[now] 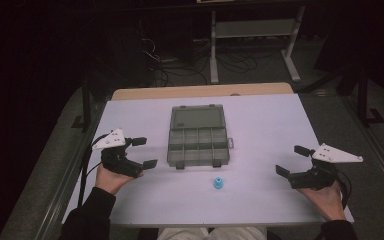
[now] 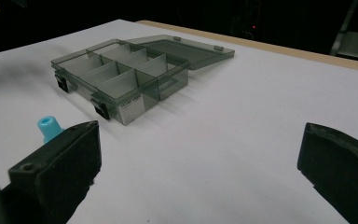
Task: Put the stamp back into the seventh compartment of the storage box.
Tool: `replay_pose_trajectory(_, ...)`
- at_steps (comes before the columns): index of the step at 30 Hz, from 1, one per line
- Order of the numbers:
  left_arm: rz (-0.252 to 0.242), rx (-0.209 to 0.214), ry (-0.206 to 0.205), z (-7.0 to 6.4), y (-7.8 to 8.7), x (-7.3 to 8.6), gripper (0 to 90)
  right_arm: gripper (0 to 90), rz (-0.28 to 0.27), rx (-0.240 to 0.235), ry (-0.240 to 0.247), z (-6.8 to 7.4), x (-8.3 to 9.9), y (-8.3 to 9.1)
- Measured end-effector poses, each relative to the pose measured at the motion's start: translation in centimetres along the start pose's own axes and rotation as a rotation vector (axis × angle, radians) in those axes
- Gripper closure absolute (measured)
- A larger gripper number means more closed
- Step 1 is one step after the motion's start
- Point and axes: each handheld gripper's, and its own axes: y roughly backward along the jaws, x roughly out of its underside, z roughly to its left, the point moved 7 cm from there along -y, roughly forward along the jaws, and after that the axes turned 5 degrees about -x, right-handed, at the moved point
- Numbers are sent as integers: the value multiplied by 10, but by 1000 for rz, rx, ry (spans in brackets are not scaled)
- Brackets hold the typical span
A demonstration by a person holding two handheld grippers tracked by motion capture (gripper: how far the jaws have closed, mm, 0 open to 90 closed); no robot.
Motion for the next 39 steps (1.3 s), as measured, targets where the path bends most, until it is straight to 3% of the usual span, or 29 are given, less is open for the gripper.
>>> replay_pose_trajectory(30,124,113,-71,-32,-53,-6,84,0,29,-11,1,1,3,-3)
replay_pose_trajectory(39,135,134,-80,-40,-65,-6,84,0,31,-14,-3,2,2,-2)
